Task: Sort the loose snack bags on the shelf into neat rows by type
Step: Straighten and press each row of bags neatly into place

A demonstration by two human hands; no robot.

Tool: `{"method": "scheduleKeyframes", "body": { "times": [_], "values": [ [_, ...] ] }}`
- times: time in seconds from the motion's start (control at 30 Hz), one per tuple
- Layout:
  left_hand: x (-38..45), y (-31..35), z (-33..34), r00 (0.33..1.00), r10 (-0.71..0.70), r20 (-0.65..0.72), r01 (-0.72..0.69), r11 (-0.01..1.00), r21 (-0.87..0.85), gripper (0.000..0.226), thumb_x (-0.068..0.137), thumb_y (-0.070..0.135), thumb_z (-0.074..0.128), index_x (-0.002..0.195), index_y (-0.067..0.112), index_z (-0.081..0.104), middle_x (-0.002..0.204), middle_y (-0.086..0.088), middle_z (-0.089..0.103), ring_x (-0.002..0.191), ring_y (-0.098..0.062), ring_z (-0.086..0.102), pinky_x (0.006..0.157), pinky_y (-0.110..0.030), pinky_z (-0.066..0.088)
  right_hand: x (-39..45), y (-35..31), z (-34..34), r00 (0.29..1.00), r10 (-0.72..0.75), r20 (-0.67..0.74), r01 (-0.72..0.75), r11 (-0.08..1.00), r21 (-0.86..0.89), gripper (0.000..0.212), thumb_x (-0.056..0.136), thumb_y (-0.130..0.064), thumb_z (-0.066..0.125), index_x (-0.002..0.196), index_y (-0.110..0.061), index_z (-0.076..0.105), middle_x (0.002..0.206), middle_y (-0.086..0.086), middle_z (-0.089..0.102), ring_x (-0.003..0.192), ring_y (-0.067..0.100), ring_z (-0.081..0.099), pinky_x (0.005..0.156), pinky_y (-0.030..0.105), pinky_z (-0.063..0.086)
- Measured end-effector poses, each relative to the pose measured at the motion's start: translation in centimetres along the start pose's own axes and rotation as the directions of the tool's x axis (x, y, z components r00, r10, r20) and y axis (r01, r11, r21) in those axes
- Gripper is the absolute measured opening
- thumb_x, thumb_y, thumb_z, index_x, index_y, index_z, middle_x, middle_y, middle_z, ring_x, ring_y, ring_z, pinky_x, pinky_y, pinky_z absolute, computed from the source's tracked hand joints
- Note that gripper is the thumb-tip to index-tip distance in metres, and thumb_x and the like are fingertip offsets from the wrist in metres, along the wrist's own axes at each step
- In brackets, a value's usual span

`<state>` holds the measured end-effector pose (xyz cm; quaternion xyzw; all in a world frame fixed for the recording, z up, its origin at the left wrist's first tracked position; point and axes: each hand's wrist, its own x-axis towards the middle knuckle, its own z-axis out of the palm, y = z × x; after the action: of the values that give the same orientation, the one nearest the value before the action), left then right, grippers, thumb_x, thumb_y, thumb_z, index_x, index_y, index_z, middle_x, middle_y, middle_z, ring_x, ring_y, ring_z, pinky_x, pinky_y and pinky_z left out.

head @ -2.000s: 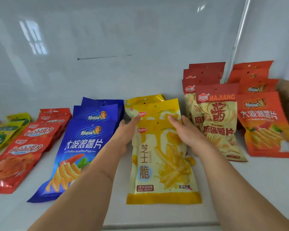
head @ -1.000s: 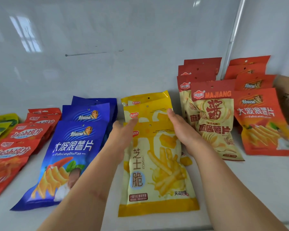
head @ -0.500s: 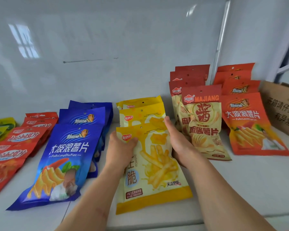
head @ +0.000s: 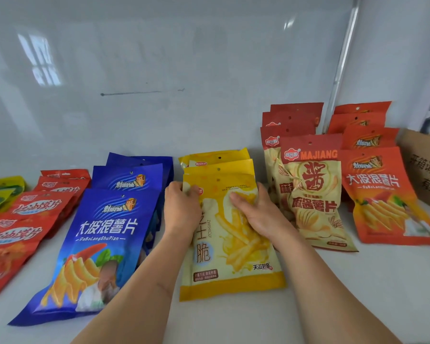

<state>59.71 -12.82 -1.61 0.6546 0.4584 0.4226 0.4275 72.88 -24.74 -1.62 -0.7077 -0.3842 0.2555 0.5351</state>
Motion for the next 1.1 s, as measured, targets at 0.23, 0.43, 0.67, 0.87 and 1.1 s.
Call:
{"method": "scheduleKeyframes", "body": {
  "times": [0.23,0.43,0.67,0.87,1.1],
  "values": [
    [-2.0,1.3,-0.9,0.992,0.083,0.092,-0.103,0.965,0.241,0.058,0.097,0.046,0.056,0.146,0.022,0.035,0.153,-0.007,0.04,0.134,-0.028,0.048,0.11,-0.05,0.043,0.7,1.0,0.4,0.997,-0.046,-0.058,0.043,0.998,-0.054,0.052,0.085,-0.049,0.072,0.127,-0.033,0.045,0.118,-0.011,0.063,0.107,0.011,0.062,0.087,0.025,0.044],
    [-8.6,1.4,-1.8,0.883,0.169,0.439,-0.456,0.535,0.711,0.07,0.096,0.072,0.018,0.157,0.038,0.011,0.169,0.005,0.001,0.155,-0.028,-0.004,0.123,-0.054,0.008,0.9,1.0,0.3,0.997,0.004,-0.076,-0.012,0.995,-0.1,0.073,0.084,-0.057,0.069,0.143,-0.024,0.04,0.137,-0.005,0.058,0.126,0.021,0.057,0.1,0.035,0.046],
    [-9.5,-0.8,-1.7,0.859,0.12,0.497,-0.485,0.498,0.719,0.073,0.093,0.075,0.015,0.157,0.045,-0.002,0.168,0.008,-0.014,0.153,-0.028,-0.019,0.121,-0.06,0.011,3.4,-2.4,0.7,0.99,-0.052,-0.133,-0.006,0.915,-0.404,0.098,0.09,-0.068,0.049,0.16,-0.019,0.001,0.168,0.008,0.006,0.153,0.027,0.011,0.122,0.044,0.016],
    [-9.7,-1.6,-1.4,0.861,0.125,0.493,-0.484,0.501,0.718,0.076,0.089,0.074,0.009,0.157,0.043,-0.004,0.167,0.006,-0.015,0.153,-0.027,-0.021,0.121,-0.06,0.012,7.3,-3.3,1.7,0.99,-0.143,-0.006,0.098,0.703,-0.704,0.083,0.087,-0.08,0.037,0.156,-0.04,0.018,0.168,0.001,0.002,0.153,0.032,0.013,0.119,0.057,0.02],
    [-9.3,-1.9,-1.2,0.869,0.142,0.475,-0.469,0.546,0.695,0.08,0.084,0.078,0.004,0.156,0.044,-0.006,0.165,0.009,-0.018,0.153,-0.024,-0.019,0.119,-0.053,0.022,9.1,-1.8,2.2,0.999,-0.022,0.049,0.049,0.754,-0.655,0.082,0.087,-0.078,0.041,0.154,-0.033,0.032,0.168,0.003,0.005,0.152,0.03,0.015,0.123,0.047,0.016]
  ]
}}
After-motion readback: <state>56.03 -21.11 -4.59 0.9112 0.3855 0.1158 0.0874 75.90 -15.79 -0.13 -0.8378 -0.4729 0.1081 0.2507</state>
